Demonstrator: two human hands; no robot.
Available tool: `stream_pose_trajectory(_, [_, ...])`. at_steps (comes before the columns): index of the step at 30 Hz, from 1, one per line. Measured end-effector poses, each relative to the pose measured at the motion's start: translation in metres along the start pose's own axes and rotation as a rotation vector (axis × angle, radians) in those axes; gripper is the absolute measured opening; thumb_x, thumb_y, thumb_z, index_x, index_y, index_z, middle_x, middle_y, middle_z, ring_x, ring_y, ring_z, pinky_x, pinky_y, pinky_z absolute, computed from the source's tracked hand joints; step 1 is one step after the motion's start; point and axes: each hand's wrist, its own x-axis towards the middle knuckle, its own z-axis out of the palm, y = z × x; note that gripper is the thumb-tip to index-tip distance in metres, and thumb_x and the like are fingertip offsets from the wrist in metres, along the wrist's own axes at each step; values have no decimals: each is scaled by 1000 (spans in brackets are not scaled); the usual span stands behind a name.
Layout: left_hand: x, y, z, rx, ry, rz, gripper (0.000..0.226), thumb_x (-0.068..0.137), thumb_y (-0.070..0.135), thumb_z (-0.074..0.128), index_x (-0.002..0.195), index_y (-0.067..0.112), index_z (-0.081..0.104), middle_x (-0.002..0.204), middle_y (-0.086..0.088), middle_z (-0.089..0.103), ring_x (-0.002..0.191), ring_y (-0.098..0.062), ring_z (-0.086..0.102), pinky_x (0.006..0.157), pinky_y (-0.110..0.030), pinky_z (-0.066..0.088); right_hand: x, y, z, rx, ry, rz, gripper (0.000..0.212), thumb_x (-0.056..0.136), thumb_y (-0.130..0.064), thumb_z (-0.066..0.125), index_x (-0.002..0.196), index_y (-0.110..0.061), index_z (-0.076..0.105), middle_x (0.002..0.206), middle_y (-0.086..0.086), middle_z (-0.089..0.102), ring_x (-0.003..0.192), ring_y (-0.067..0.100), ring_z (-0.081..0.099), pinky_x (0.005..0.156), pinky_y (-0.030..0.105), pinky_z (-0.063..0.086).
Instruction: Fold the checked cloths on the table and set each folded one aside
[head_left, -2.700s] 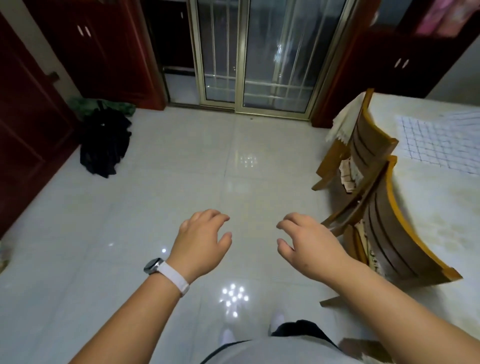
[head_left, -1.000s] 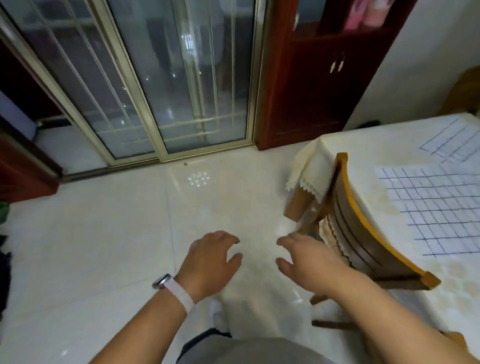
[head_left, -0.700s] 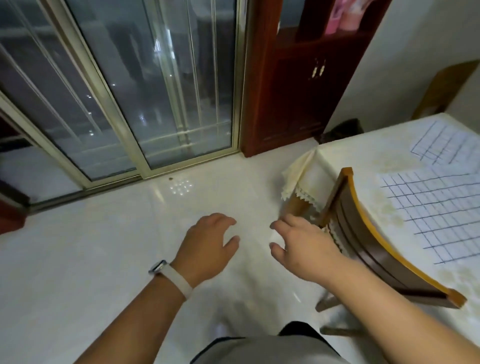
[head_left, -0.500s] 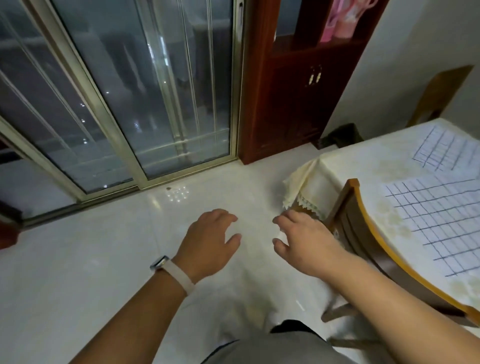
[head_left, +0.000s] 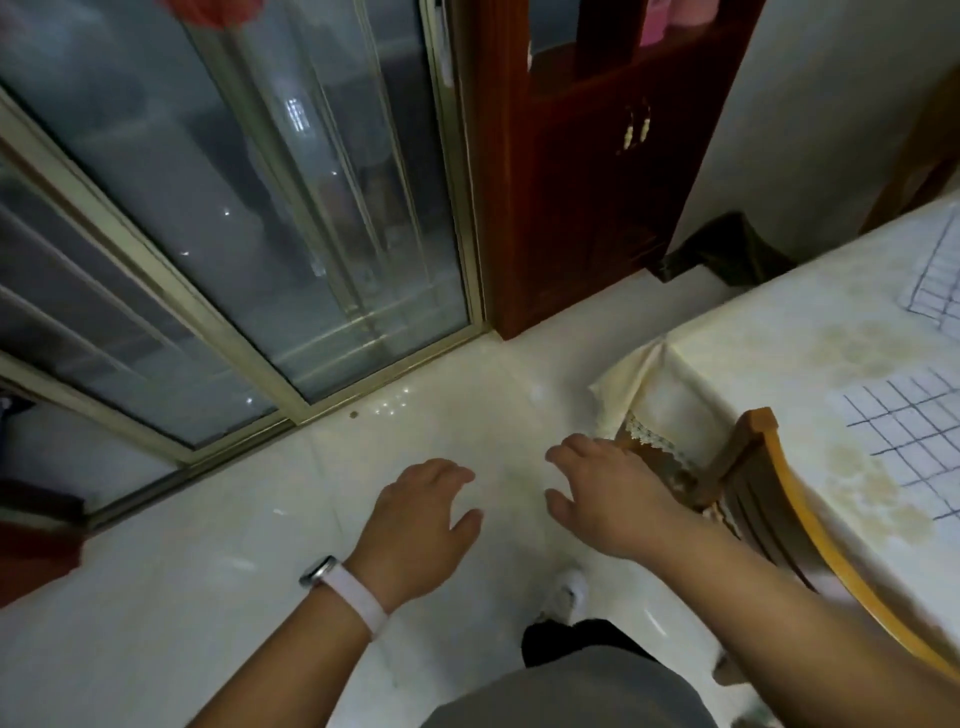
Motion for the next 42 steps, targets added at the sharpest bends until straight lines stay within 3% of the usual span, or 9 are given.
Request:
stream_pose_trajectory(9, [152,86,-28,118,-30,231,47,95,46,49,139,29,45,144,10,43,133,-12,37,109,-28,27,35,101,-43,75,125,133,47,95,-46,42,135,-22,46,132,1,49,118,25,49,100,38,41])
stream_pose_trajectory(14, [201,147,-21,162,-102,423,45,93,44,51,135,26,50,140,6,49,128,-14,42,106,-32,35,10,142,-55,109,228,319,46,89,-49,35,122,-24,55,117,-1,55,110,27,56,83,35,44])
stream_pose_trajectory(21, [246,223,5,211,-220,696,41,93,37,52,131,22,53,133,6,51,124,-16,44,103,-33,38,-41,198,-54,228,286,642,42,92,-44,46,127,-22,51,126,1,54,116,26,51,94,35,43])
stream_pose_trajectory(26, [271,265,24,217,-298,853,53,82,50,39,125,24,58,127,8,55,119,-17,49,98,-36,43,-62,223,-51,254,297,789,47,94,-46,45,135,-25,47,131,-1,53,118,24,50,96,36,44])
stream_pose_trajectory(31, [306,297,45,218,-421,952,42,92,40,53,131,24,53,134,10,50,126,-13,43,105,-33,37,-64,241,-37,303,304,944,48,94,-48,43,137,-26,45,132,-3,52,118,21,50,96,35,44])
stream_pose_trajectory(42, [411,349,74,315,-608,1123,44,93,42,48,135,26,48,138,9,47,128,-14,40,106,-32,35,-26,292,-37,442,160,1183,49,95,-48,43,139,-27,43,134,-3,52,119,20,51,95,35,45])
